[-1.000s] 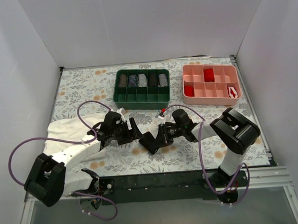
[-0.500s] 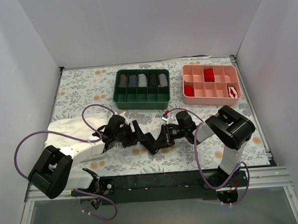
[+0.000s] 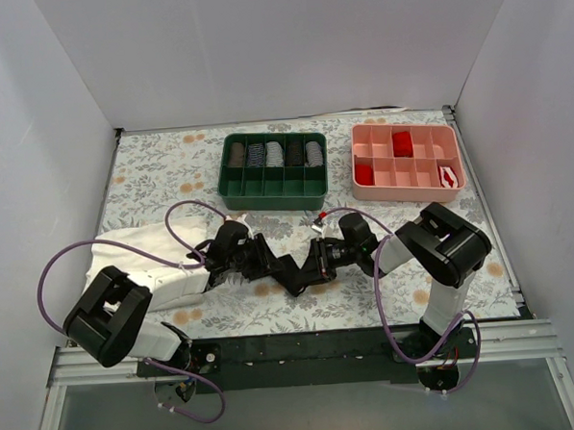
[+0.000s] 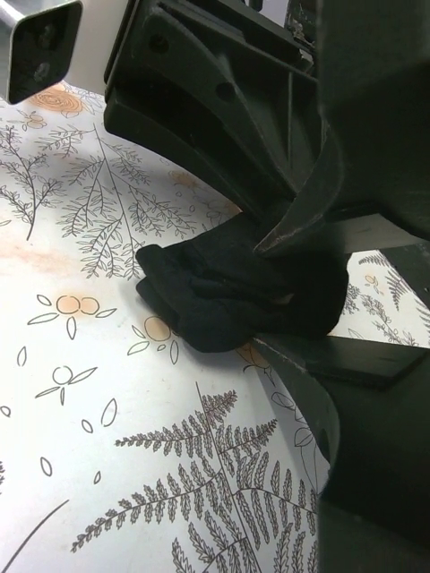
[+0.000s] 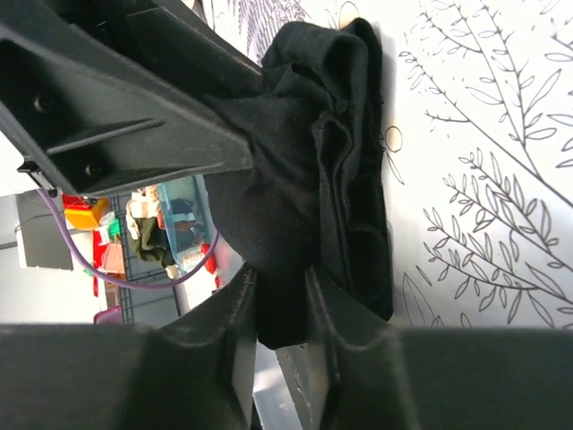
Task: Roll the underwear
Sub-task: Roll the underwear to the center of the board, then pick up the underwear from the center of the board, then place the underwear in the storage box.
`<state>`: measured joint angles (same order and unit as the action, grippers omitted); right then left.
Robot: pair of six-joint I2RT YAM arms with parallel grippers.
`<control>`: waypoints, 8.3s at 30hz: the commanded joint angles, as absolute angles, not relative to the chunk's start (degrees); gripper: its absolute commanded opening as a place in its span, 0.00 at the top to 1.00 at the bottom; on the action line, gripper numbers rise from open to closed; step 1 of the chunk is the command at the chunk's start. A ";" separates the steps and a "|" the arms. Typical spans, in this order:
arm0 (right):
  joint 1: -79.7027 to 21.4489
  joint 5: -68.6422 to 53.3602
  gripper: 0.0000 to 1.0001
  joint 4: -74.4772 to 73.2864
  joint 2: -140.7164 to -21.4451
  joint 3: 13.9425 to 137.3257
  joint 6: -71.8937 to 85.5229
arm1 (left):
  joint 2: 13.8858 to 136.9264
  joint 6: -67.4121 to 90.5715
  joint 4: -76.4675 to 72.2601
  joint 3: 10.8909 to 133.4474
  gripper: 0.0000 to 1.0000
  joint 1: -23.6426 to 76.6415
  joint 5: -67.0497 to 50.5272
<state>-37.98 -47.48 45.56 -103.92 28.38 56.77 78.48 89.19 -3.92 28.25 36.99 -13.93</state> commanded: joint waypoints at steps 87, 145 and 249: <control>-40.17 -33.57 0.88 12.13 -94.74 31.90 34.36 | 71.63 85.09 4.93 31.47 0.36 38.06 -11.60; -67.85 24.43 0.38 -15.64 -84.90 52.12 21.27 | 92.28 88.15 22.41 44.74 0.57 42.01 -8.44; -39.11 32.96 0.99 -60.73 -122.07 121.01 19.07 | 68.82 77.79 40.34 57.13 0.22 30.85 -7.21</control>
<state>-39.27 29.80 -53.32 -118.39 112.79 20.10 69.60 80.23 38.48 55.31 31.24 -5.78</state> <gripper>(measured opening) 0.376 0.775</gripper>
